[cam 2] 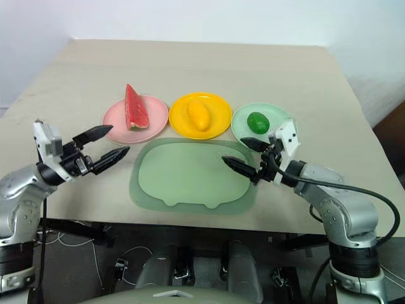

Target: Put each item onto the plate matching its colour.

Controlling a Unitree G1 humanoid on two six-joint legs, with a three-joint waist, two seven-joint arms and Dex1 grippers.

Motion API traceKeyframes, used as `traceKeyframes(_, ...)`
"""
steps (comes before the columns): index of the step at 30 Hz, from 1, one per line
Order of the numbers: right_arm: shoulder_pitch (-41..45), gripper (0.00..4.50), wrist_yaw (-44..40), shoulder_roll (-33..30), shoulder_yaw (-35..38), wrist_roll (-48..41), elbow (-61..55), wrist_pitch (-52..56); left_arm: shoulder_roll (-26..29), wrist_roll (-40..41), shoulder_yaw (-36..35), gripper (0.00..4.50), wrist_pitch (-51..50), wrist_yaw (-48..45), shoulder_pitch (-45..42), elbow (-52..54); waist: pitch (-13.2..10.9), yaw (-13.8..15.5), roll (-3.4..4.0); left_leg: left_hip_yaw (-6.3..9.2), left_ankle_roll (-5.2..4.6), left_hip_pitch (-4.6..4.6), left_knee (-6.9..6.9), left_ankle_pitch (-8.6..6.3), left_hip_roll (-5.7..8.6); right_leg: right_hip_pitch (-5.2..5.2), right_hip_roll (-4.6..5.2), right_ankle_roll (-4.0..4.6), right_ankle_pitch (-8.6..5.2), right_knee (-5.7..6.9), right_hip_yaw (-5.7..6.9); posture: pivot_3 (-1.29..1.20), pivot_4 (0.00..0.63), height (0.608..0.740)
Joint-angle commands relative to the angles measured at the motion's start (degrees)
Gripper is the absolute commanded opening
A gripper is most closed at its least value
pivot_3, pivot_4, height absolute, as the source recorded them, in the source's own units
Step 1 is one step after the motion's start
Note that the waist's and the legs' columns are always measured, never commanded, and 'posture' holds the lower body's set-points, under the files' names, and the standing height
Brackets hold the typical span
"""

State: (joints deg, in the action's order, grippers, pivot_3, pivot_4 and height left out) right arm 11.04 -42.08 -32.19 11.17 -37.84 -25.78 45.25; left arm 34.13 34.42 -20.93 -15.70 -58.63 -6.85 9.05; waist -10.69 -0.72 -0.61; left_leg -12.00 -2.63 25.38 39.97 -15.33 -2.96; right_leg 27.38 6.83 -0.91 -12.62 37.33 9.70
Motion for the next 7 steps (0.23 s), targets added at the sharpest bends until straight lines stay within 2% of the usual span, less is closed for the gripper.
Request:
traceKeyframes(1,-1.0,4.50,-0.8,-1.3,2.0,-1.5,-2.6,-2.2,0.1,1.0,-0.7,4.48,2.8,-1.3,1.1,0.9,0.0,0.0,0.00,0.01,0.00,0.00,0.00,0.00,0.00,-0.01,0.00,0.00,0.00,-0.02,0.00,0.00,0.150,0.696)
traceKeyframes(7,-1.4,4.50,-0.8,-3.0,1.6,-1.0,-1.9,-3.4,1.4,-0.1,0.0,4.48,4.9,-3.1,1.4,-0.6,0.0,0.1,0.00,0.03,-0.06,0.00,-0.02,-0.04,0.00,-0.05,-0.01,-0.05,-0.05,-0.13,0.01,0.00,0.150,0.696)
